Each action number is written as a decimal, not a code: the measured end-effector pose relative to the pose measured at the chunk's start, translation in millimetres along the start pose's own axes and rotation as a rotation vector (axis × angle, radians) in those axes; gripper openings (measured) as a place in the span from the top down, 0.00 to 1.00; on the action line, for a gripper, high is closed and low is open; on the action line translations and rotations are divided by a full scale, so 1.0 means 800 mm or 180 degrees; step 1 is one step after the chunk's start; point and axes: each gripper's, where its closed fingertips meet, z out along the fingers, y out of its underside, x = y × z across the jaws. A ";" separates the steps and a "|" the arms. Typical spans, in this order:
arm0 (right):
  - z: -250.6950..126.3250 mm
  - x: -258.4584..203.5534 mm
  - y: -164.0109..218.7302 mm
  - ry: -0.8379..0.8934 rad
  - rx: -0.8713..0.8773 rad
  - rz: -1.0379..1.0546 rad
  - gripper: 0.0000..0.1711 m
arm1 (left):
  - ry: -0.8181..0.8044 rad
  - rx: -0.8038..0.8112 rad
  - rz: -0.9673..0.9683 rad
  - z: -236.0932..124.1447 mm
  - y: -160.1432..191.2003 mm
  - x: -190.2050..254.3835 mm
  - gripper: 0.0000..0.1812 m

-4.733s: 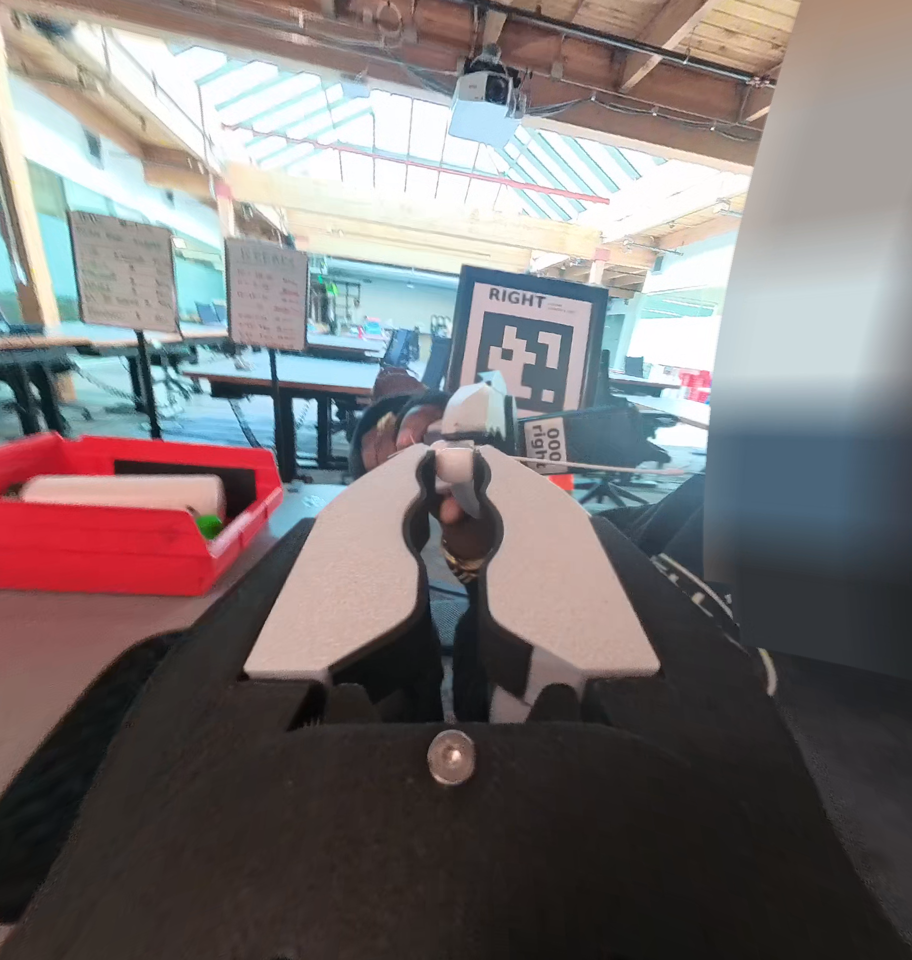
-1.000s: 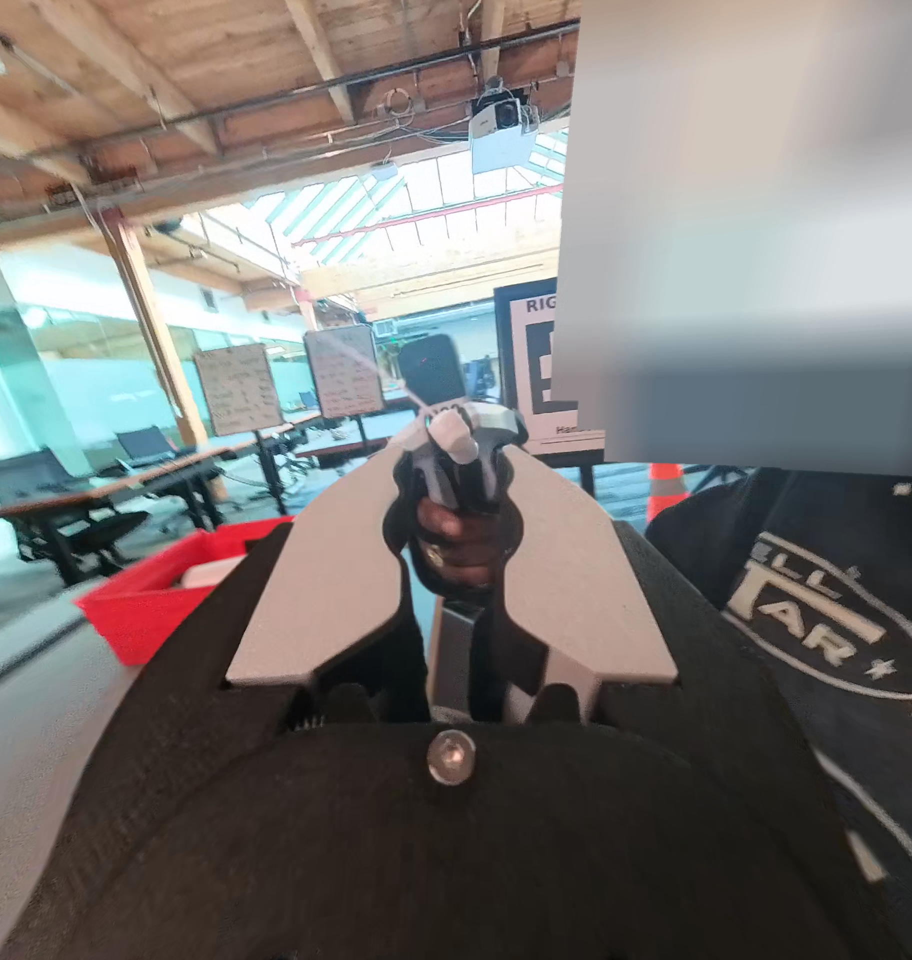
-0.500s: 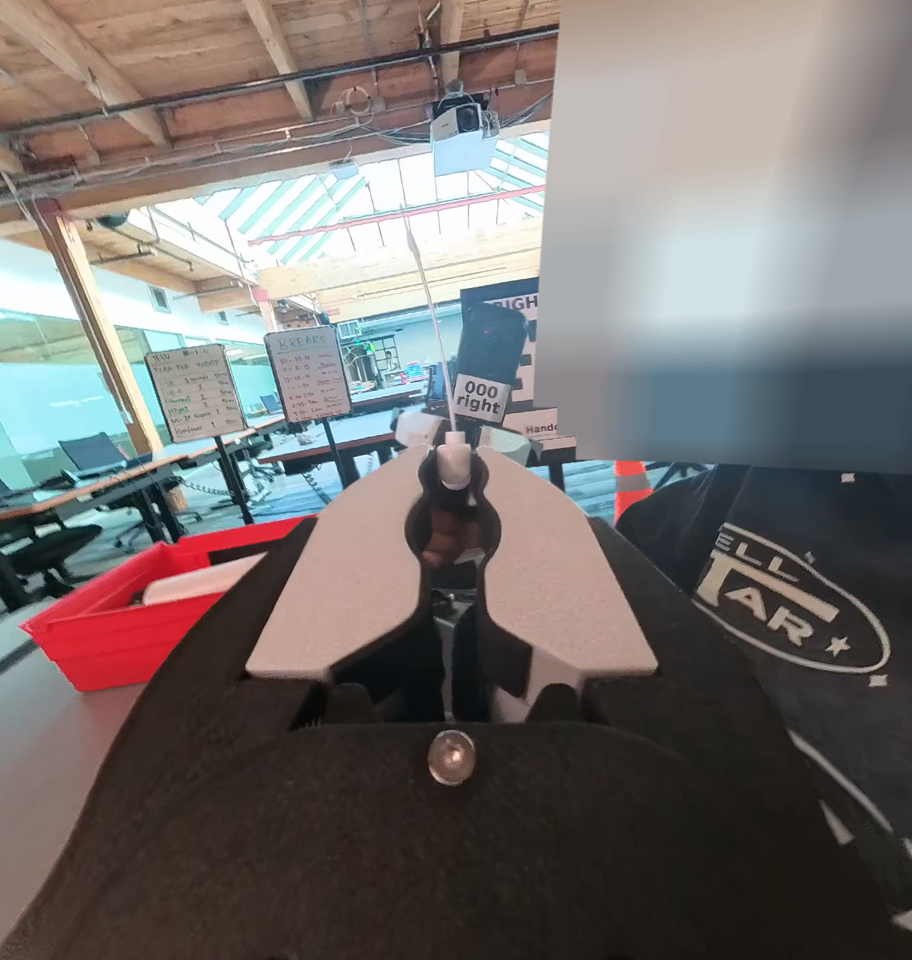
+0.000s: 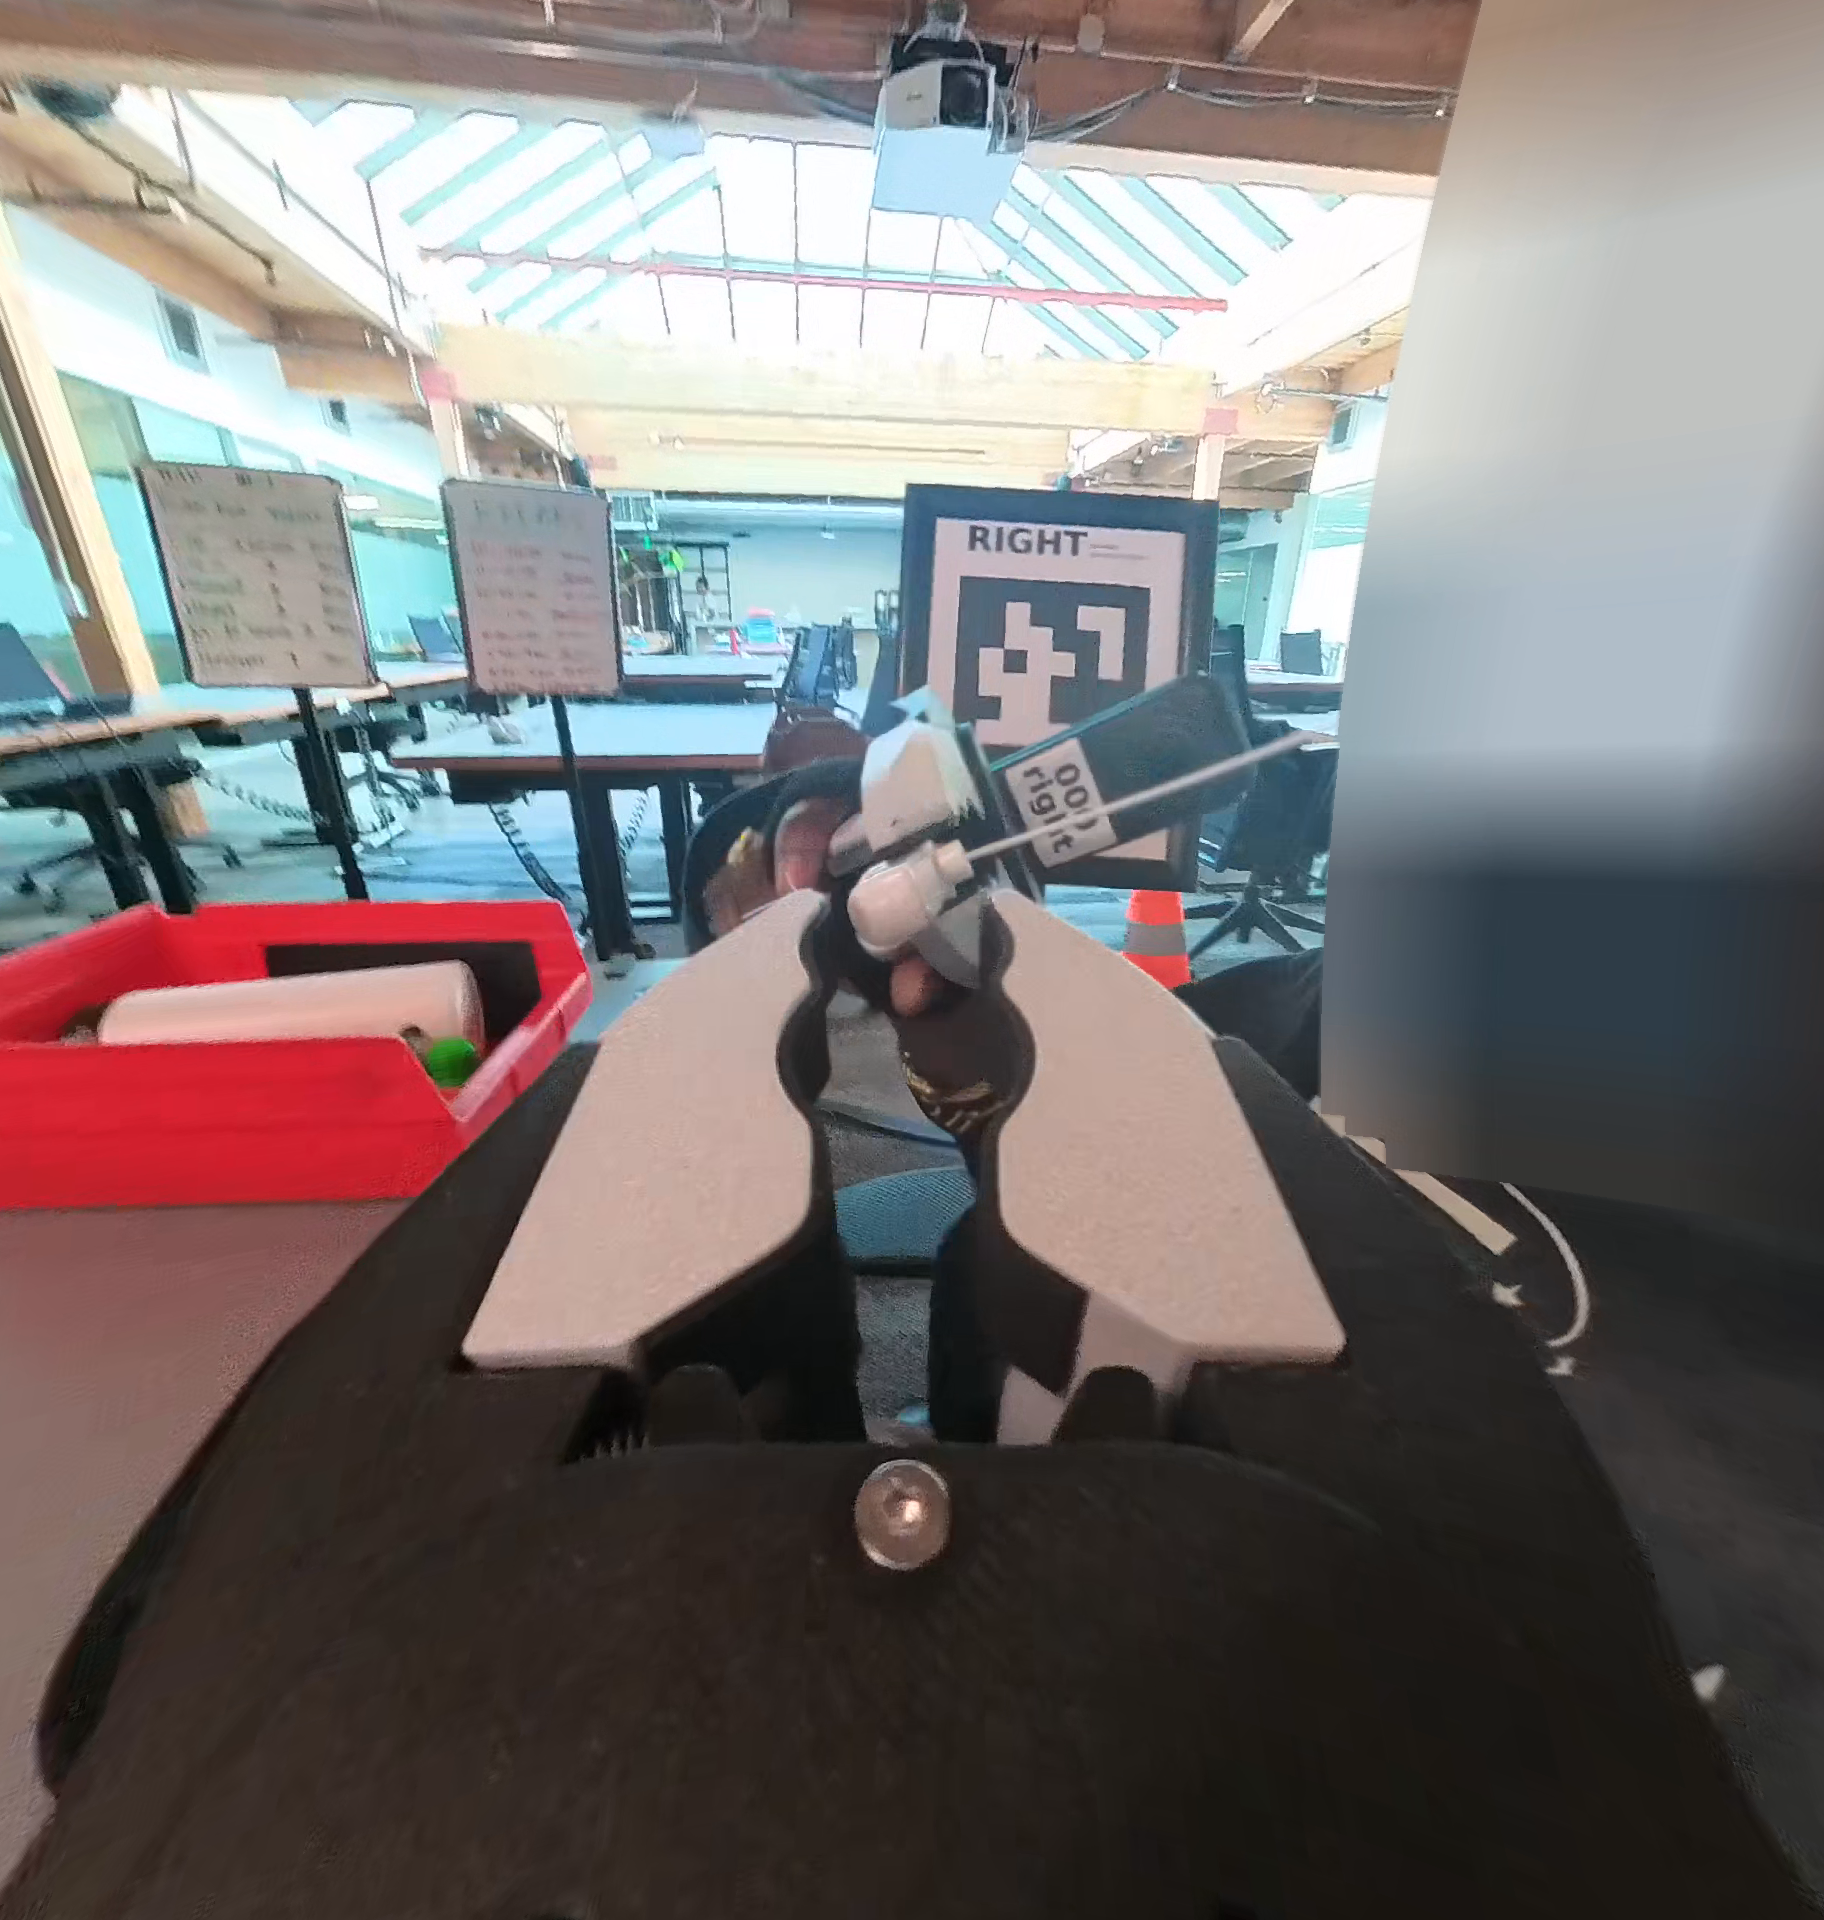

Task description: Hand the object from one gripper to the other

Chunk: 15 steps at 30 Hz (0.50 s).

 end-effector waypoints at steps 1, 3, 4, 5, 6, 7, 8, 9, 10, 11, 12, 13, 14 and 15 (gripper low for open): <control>0.000 -0.001 0.000 0.0027 -0.0043 -0.0195 0.92 | 0.0004 -0.0041 -0.0063 0.001 0.003 -0.001 0.86; 0.000 -0.005 0.000 0.0041 -0.0100 -0.0482 0.92 | -0.0011 -0.0063 -0.0128 0.002 0.005 -0.002 0.88; 0.000 -0.006 0.001 0.0044 -0.0126 -0.0581 0.92 | -0.0012 -0.0053 -0.0150 0.002 0.004 -0.002 0.90; 0.000 -0.007 0.001 0.0049 -0.0149 -0.0662 0.92 | 0.0012 -0.0044 -0.0170 0.002 0.004 -0.002 0.91; 0.000 -0.007 0.001 0.0070 -0.0156 -0.0733 0.92 | 0.0043 -0.0034 -0.0173 0.002 0.004 0.000 0.92; 0.000 -0.007 0.001 0.0080 -0.0154 -0.0775 0.92 | 0.0069 -0.0033 -0.0163 0.002 0.004 0.001 0.92; 0.001 -0.007 0.001 0.0092 -0.0163 -0.0754 0.92 | 0.0064 -0.0014 -0.0126 0.002 0.002 0.001 0.92; 0.001 -0.005 0.003 0.0121 -0.0195 -0.0648 0.92 | 0.0026 0.0029 -0.0038 0.001 0.000 0.000 0.92; 0.002 -0.002 0.005 0.0142 -0.0222 -0.0451 0.91 | -0.0001 0.0091 0.0123 0.000 -0.003 -0.001 0.92; 0.002 0.000 0.008 0.0113 -0.0227 -0.0186 0.91 | 0.0015 0.0189 0.0323 -0.001 -0.008 0.003 0.92; 0.001 0.001 0.010 0.0041 -0.0198 0.0130 0.88 | -0.0012 0.0285 0.0476 -0.003 -0.013 0.004 0.93; -0.001 0.003 0.011 -0.0048 -0.0132 0.0506 0.87 | -0.0057 0.0318 0.0597 -0.005 -0.017 0.004 0.93; -0.004 0.006 0.012 -0.0137 -0.0057 0.0939 0.86 | -0.0077 0.0310 0.0723 -0.007 -0.018 0.006 0.92; -0.008 0.009 0.015 -0.0235 0.0018 0.1422 0.86 | -0.0104 0.0293 0.0835 -0.008 -0.019 0.006 0.92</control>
